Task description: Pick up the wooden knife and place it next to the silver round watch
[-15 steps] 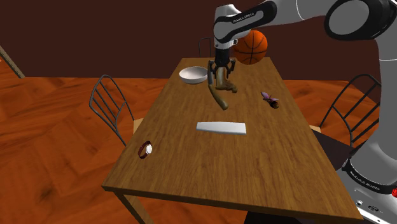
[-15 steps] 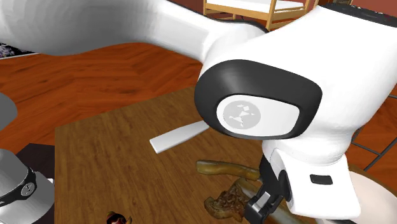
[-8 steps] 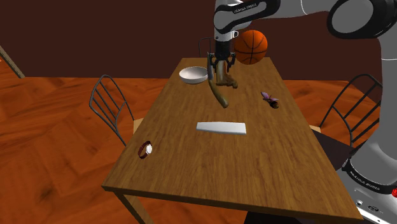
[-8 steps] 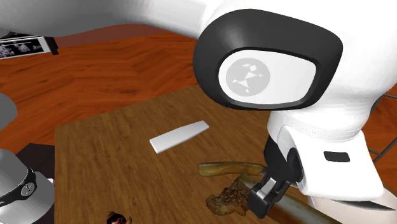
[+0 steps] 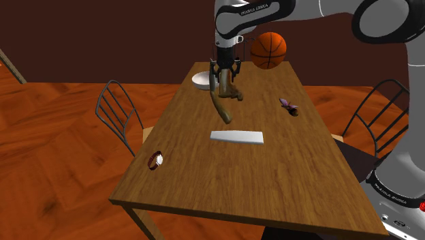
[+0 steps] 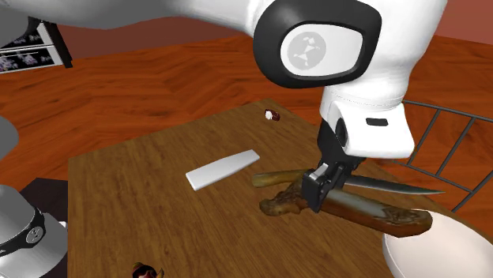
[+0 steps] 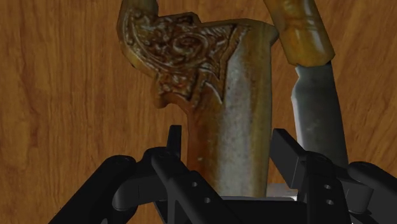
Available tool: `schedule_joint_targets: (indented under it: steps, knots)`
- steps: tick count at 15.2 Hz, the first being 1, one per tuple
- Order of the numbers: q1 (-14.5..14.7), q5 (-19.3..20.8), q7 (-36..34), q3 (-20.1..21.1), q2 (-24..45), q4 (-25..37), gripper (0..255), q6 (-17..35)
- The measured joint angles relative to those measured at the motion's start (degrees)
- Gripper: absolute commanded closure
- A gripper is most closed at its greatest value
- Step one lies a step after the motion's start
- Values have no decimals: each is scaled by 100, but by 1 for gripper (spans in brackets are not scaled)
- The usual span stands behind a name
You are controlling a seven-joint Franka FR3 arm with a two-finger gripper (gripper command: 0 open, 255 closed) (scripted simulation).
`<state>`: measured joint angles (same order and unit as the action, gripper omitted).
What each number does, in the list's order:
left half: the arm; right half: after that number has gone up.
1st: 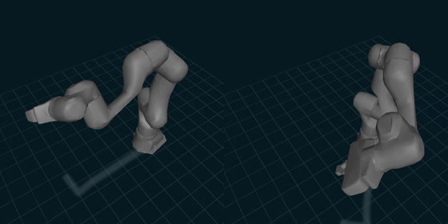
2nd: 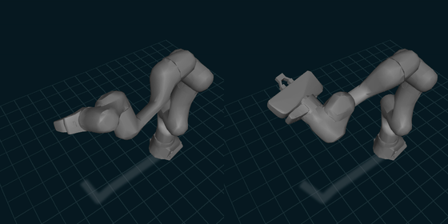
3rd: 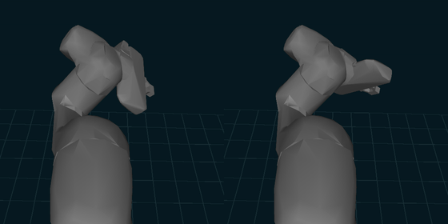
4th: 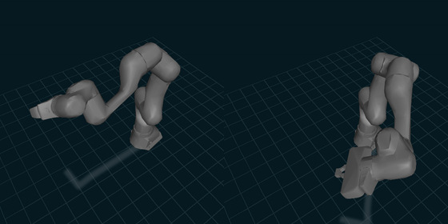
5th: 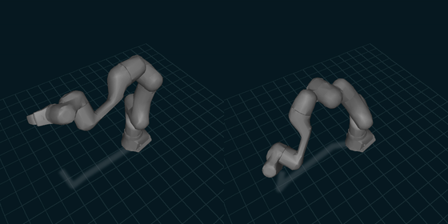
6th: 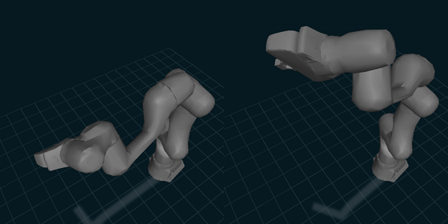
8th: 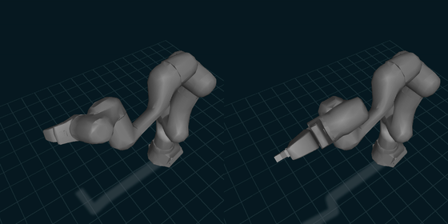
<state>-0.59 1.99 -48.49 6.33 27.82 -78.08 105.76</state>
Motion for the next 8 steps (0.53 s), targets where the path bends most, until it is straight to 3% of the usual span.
schedule_joint_targets:
  steps: [8]
  knots:
    - [727,139,-917,205,296,462,255,-161]
